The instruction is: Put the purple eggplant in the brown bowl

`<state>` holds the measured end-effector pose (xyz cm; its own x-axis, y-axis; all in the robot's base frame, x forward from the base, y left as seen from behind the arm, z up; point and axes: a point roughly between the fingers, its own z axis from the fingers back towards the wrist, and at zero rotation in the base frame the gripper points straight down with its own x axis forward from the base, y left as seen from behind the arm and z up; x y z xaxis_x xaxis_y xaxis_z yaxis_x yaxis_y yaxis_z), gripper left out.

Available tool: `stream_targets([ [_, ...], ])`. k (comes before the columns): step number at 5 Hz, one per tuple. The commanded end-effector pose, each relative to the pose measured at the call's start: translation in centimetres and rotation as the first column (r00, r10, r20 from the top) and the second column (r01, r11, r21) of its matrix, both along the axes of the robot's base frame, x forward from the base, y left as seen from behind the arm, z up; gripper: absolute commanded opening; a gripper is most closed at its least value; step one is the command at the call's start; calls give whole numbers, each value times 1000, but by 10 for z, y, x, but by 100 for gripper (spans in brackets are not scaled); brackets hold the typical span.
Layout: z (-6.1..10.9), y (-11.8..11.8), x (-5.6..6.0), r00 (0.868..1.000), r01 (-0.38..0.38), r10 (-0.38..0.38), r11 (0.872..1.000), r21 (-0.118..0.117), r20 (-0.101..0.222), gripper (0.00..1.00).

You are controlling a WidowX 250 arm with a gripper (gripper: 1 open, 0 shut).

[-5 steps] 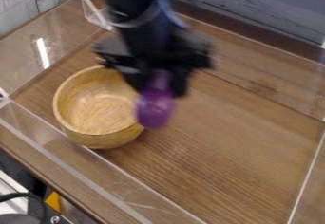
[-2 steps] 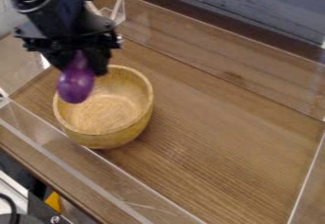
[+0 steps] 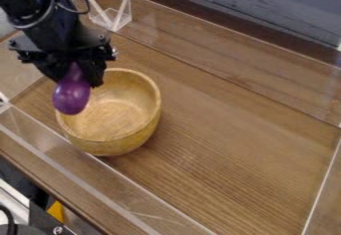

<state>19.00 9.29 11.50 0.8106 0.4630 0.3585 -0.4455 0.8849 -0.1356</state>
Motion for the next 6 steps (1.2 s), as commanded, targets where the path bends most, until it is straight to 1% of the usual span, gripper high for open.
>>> stream_targets([
  [1,0,0,7,1000,6,-6,1000,24,14,0],
  [4,-10,-9,13,1000,3,-2,999,35,-3,0],
  [6,-14,-8,15,1000,-9,10,999,48,-12,0],
])
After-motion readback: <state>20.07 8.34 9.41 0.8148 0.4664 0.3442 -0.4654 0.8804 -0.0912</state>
